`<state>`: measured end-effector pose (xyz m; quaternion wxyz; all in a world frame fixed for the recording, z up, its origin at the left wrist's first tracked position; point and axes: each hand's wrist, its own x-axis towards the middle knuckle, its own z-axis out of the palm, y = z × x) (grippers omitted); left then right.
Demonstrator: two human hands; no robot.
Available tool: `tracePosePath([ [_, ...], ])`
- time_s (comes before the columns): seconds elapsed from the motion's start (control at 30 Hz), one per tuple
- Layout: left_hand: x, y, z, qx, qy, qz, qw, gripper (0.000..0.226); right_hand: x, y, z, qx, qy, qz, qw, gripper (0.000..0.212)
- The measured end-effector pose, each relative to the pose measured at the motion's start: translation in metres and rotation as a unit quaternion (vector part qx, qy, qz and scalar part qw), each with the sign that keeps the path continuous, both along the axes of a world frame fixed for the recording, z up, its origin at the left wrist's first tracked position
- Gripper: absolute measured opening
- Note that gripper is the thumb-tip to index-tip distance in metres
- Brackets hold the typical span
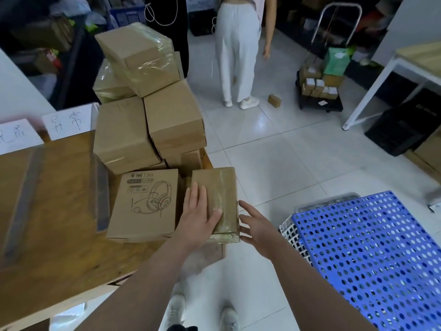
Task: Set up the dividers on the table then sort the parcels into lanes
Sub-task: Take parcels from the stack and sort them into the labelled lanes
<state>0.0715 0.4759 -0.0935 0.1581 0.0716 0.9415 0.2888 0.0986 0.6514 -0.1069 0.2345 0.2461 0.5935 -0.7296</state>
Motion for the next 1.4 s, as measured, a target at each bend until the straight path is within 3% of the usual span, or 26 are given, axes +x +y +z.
tracePosePath([
  [0.13,0.002,-0.004,0.001,0.023,-0.059,0.046,0.997,0.103,-0.006,0.0,0.001,0.038,0.011,-0.028,0.999,0.015],
  [0.2,0.002,-0.006,0.005,0.084,-0.109,0.074,0.988,0.112,-0.01,0.003,0.013,0.046,0.037,-0.034,0.998,0.016],
  [0.27,0.005,-0.006,0.007,0.149,-0.135,0.083,0.976,0.088,-0.013,0.008,0.024,0.047,0.066,-0.033,0.996,0.014],
  [0.37,0.013,-0.007,0.014,0.147,-0.111,0.094,0.978,0.055,-0.015,0.014,0.031,0.053,0.084,-0.013,0.995,0.02],
  [0.5,0.018,-0.01,0.022,0.148,-0.057,0.118,0.98,0.061,-0.017,0.011,0.024,0.091,0.051,0.028,0.994,0.02],
  [0.63,0.016,-0.014,0.021,0.114,-0.018,0.105,0.988,0.052,-0.018,0.004,0.013,0.085,-0.021,0.052,0.995,0.035],
  [0.77,0.014,-0.016,0.023,0.086,-0.042,0.136,0.986,0.054,-0.016,0.002,0.008,0.058,-0.029,0.031,0.997,0.029],
  [0.87,0.016,-0.017,0.031,0.138,-0.092,0.179,0.97,0.077,-0.015,0.003,0.011,0.083,0.0,0.02,0.996,0.018],
  [1.0,0.02,-0.017,0.039,0.246,-0.147,0.196,0.938,0.114,-0.017,0.011,0.021,0.079,0.018,0.003,0.997,0.045],
  [1.13,0.021,-0.016,0.053,0.306,-0.145,0.187,0.922,0.09,-0.022,0.017,0.039,0.051,0.039,0.011,0.998,0.054],
  [1.3,0.02,-0.035,0.078,0.353,-0.146,0.173,0.908,0.1,-0.04,0.013,0.068,0.06,0.092,0.033,0.993,0.067],
  [1.4,0.024,-0.053,0.09,0.391,-0.151,0.174,0.891,0.082,-0.05,0.005,0.091,0.069,0.12,0.086,0.987,0.072],
])
